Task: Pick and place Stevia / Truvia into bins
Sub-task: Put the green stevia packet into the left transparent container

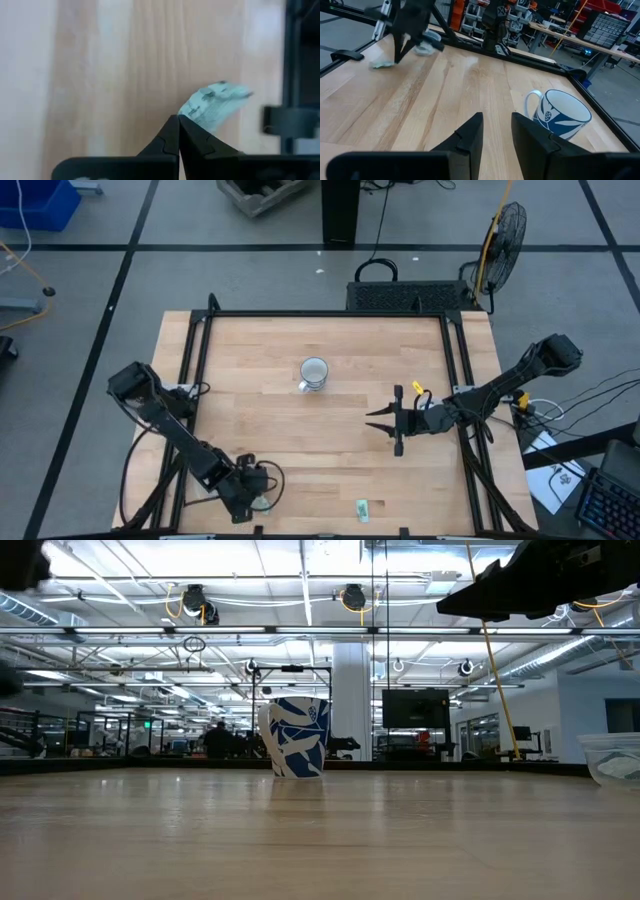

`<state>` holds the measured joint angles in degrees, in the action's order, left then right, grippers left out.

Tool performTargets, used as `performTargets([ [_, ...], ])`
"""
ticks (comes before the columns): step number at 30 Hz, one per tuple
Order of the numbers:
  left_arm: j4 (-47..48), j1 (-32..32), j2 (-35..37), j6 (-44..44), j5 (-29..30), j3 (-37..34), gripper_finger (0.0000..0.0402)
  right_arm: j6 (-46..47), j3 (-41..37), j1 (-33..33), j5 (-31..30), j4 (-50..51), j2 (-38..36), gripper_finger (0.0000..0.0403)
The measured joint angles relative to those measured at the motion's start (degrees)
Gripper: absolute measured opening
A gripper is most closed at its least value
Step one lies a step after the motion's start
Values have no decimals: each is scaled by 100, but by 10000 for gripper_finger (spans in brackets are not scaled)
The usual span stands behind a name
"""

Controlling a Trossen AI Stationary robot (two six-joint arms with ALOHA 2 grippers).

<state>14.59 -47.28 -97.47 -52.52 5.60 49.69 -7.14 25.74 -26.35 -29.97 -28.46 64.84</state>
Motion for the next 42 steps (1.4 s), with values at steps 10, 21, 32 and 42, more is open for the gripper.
performTargets([
  [10,1947,14,1764,-870,-122,24,3,216,-1,2,1,95,2,93],
  [21,3417,-436,2629,-2360,-2310,37,1,143,-2,7,-1,171,2,93],
  [32,3673,-733,2632,-2568,-1520,37,1,146,-2,13,-1,172,2,93],
  [42,3715,-733,2632,-2892,-1066,37,2,195,-2,13,16,172,2,93],
])
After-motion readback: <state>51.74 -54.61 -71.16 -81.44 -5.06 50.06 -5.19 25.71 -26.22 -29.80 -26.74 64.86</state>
